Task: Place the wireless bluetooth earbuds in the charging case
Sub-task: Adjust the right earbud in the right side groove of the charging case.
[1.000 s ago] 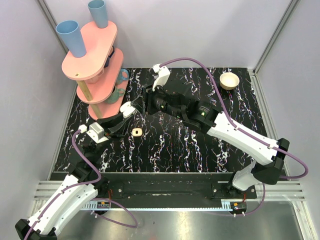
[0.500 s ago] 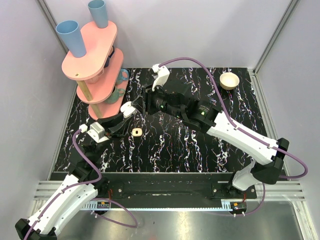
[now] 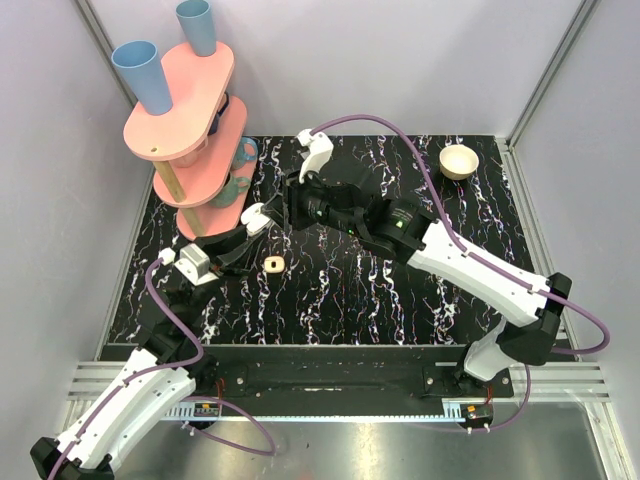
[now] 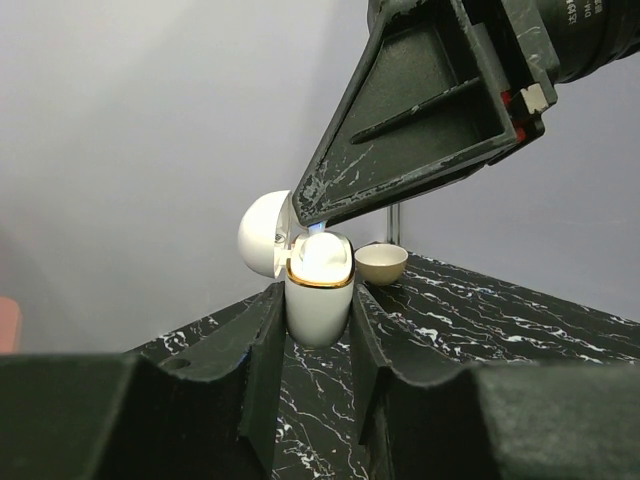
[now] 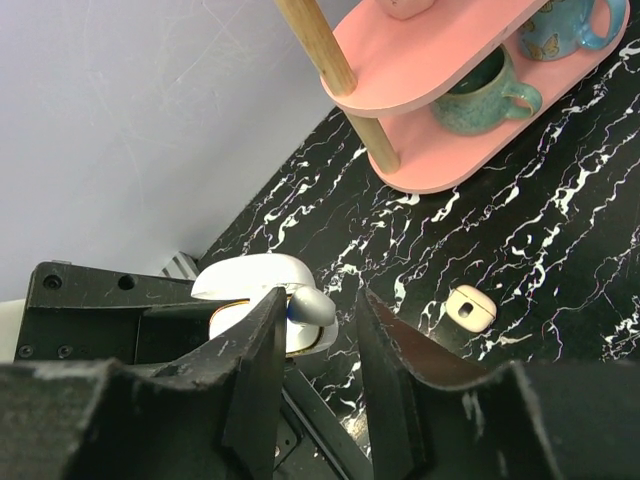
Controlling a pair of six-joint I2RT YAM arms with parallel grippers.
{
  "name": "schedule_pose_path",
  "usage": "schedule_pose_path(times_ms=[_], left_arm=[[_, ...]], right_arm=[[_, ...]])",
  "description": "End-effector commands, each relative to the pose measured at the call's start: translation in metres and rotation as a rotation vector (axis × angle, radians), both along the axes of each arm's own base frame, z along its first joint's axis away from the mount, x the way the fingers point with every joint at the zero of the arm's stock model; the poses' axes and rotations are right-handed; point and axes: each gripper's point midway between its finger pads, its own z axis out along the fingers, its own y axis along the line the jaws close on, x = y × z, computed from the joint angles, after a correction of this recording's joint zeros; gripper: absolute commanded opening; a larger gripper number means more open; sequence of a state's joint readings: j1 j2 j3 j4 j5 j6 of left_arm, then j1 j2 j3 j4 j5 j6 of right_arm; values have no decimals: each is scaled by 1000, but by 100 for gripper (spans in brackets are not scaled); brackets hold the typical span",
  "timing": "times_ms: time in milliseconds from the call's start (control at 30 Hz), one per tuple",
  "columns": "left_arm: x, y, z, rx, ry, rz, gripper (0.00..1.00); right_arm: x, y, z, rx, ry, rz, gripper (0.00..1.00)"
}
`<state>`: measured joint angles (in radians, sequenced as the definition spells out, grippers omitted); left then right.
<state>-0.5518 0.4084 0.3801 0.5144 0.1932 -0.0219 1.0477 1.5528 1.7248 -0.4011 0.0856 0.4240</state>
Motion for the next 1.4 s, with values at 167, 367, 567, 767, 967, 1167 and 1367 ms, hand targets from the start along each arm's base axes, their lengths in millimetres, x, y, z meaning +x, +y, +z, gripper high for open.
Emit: schedule_pose_path(times_ms=[167,367,567,767,967,1167,1367], left_arm=[[-6,7,30,-42,-70,15,0],[-7,9,32,-55,-67,21,0],[-10,7,39,-61,-55,-2,0],[-18,2,47,-72,-47,-57,0],[-21,-4,51,-68,-25,-98,0],[-24,-5,55,-78,-35,-114,0],[-26,-5,54,-79,-45,-118,0]], right_arm=[[-9,4,28,67,-51,34,33],[-23,2,39,92,-151,136,29],[-36,2,39,67,-243,236,29],[-56,3,38,71,-353,372,31],[-74,-8,50,120,-502,446,33],[-75,-15,54,117,-557,443,34],[-69,-13,59,137,-555,402,41]])
